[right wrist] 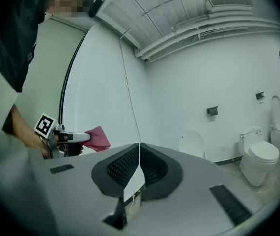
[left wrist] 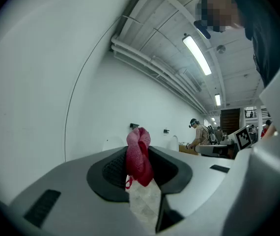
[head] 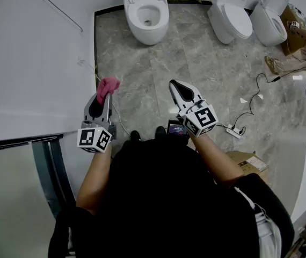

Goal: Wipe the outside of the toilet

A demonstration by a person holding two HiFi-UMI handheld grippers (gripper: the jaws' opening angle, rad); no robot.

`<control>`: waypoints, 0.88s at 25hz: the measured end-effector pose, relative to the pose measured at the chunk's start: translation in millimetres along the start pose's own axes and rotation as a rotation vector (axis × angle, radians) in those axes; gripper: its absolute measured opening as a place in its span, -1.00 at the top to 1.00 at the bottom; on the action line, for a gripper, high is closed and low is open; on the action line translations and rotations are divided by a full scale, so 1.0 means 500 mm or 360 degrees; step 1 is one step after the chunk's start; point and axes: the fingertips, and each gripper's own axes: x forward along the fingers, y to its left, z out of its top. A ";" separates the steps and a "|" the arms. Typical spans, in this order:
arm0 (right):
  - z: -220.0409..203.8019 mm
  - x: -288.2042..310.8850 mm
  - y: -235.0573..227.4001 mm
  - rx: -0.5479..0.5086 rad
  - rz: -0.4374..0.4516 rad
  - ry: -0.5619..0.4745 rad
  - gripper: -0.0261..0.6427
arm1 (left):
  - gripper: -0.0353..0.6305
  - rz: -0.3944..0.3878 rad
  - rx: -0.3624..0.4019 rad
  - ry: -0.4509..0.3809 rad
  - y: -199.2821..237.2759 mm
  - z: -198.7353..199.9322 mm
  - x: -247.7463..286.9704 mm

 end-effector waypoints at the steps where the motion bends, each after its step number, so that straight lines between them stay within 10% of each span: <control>1: -0.003 -0.003 -0.008 -0.0012 -0.0011 0.0015 0.82 | 0.54 -0.0012 0.0013 0.0006 -0.005 0.000 0.005; 14: -0.037 -0.019 -0.076 0.0068 0.0131 0.0075 0.81 | 0.54 0.0010 -0.0060 0.0061 -0.042 -0.033 0.058; 22: -0.081 0.088 -0.062 0.0173 0.0203 0.0185 0.81 | 0.54 0.0115 -0.0151 0.0136 0.092 -0.086 0.076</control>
